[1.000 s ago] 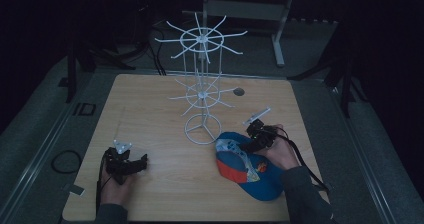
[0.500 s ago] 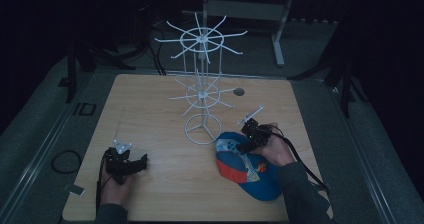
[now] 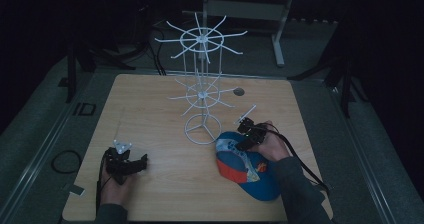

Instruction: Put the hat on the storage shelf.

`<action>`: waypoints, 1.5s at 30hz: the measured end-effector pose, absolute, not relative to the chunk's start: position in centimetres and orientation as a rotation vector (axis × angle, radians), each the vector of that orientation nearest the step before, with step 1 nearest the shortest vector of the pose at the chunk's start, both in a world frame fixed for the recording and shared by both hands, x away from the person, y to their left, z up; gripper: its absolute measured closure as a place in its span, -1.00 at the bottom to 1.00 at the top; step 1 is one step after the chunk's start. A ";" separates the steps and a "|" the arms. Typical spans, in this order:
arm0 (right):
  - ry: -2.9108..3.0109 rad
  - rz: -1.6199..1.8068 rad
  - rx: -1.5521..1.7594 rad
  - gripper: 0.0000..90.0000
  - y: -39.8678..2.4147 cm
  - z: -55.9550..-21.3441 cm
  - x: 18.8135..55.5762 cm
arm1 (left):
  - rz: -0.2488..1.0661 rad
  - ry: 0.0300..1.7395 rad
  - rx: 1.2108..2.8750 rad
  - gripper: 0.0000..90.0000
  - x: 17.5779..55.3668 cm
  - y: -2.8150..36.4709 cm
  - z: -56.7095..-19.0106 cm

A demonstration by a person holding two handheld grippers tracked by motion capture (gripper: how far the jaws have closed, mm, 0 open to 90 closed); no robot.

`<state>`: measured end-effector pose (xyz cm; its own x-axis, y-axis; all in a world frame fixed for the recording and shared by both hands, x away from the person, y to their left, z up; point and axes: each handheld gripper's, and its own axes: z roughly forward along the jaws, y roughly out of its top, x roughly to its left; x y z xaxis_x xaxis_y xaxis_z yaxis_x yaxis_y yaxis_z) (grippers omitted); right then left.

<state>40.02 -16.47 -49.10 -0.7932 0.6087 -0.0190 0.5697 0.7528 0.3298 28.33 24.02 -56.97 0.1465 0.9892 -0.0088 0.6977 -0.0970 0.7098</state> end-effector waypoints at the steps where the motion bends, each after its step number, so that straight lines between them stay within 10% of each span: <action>1: 2.823 0.470 0.953 0.06 -16.5 -49.1 40.0 | 0.661 1.609 1.858 -0.67 28.3 24.0 -57.0; 10: 2.896 0.449 0.841 0.93 -15.8 -48.5 39.5 | 0.661 1.609 1.858 -0.67 28.3 24.0 -57.0; 45: 2.757 0.929 0.733 0.94 -19.3 -41.7 35.6 | 0.663 1.609 1.856 -0.67 28.3 24.0 -57.0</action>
<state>35.56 -19.30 -41.69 -0.8714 0.4901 0.0211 0.4029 0.6906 0.6006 28.34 24.02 -56.97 0.1454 0.9893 -0.0088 0.6960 -0.0960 0.7116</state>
